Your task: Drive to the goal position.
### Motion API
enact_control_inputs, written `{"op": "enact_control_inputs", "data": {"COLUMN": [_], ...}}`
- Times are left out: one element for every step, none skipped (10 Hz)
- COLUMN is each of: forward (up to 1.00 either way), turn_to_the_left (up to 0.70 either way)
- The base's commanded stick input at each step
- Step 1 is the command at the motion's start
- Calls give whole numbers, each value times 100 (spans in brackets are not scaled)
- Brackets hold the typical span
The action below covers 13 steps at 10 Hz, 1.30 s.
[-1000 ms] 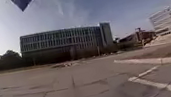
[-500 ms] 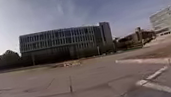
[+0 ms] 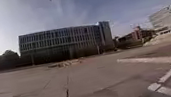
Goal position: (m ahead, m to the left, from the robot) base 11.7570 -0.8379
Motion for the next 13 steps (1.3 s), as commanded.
{"op": "enact_control_inputs", "data": {"forward": [70,70,70,70,70,70,70,70,70,70,70,70,70], "turn_to_the_left": [0,0,0,0,0,0,0,0,0,0,0,0,8]}}
